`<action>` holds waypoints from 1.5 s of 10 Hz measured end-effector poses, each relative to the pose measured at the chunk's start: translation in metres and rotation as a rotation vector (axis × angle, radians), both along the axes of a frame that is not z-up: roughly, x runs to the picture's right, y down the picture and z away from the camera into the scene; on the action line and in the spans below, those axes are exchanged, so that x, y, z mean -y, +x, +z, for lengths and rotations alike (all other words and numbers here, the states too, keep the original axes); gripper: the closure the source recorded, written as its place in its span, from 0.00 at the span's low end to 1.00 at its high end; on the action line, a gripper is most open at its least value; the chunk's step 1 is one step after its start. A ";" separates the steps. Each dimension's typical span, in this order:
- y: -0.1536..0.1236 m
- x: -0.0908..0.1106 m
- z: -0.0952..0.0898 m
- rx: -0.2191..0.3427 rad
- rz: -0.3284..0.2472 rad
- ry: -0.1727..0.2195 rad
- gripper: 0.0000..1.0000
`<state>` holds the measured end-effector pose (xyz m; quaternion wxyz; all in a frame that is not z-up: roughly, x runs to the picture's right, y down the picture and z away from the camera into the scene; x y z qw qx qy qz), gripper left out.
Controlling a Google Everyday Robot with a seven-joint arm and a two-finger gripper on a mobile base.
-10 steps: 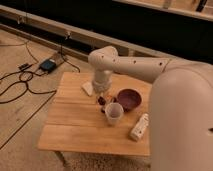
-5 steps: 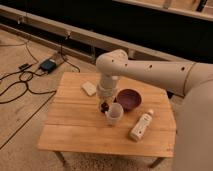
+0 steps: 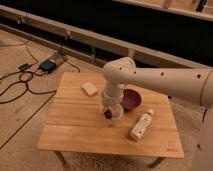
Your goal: Place the pepper in the ceramic cup
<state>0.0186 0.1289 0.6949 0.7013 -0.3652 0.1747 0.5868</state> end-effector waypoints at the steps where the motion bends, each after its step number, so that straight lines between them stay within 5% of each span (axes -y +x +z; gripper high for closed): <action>1: 0.005 -0.005 -0.005 -0.012 0.008 -0.023 1.00; 4: 0.011 -0.016 -0.012 -0.029 0.020 -0.094 1.00; 9: 0.021 -0.026 0.004 -0.005 0.016 -0.231 1.00; 15: 0.045 0.000 0.030 -0.038 -0.017 -0.268 0.99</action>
